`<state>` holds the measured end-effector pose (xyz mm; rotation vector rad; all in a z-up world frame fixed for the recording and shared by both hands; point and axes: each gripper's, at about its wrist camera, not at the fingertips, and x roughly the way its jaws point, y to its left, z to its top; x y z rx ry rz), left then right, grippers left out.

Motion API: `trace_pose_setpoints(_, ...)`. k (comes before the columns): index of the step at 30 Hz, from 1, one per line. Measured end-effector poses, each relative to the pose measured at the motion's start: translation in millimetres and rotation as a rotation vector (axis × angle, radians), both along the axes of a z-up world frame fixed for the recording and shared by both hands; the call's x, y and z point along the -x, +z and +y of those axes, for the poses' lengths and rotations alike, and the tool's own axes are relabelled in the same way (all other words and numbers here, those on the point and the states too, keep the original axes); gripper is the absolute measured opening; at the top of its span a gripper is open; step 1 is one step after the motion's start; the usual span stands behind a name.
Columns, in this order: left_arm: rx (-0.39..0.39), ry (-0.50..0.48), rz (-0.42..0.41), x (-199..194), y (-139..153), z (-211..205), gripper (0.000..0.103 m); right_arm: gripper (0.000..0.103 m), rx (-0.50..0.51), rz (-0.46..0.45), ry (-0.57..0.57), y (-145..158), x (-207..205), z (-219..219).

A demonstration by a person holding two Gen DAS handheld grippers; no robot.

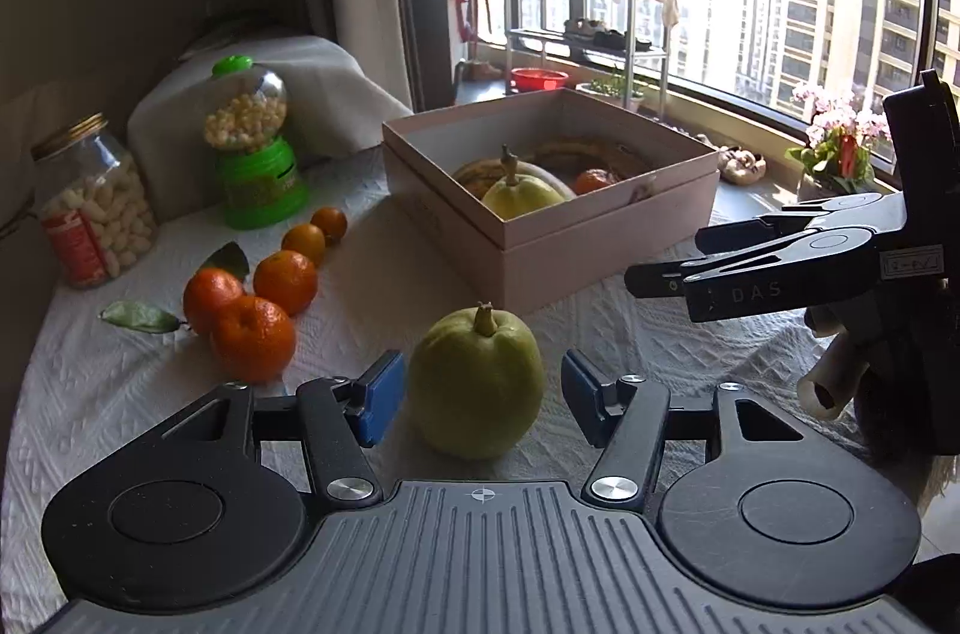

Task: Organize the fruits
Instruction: 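Pass the green pear from the right gripper into the left gripper, then grasp a mandarin orange with the right gripper while the left holds the green pear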

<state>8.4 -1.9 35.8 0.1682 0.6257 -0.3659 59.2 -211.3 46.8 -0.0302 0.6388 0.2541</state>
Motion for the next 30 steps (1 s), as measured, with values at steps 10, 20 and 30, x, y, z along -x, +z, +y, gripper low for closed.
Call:
trace_pose_setpoints(10, 0.037, 0.056, 0.050, -22.2, -11.1, -0.6, 0.074, 0.078, -0.055, 0.070, -0.044, -8.4, -5.9, -10.1)
trace_pose_setpoints(20, 0.119, 0.088, 0.045, -29.7, -22.5, 10.2, 0.065, 0.087, -0.023, 0.092, -0.037, -10.9, -7.4, -3.8)
trace_pose_setpoints(30, 0.163, 0.267, -0.020, -12.2, -15.3, 84.9, 0.064, 0.103, 0.153, 0.150, 0.055, -13.9, -15.0, 23.2)
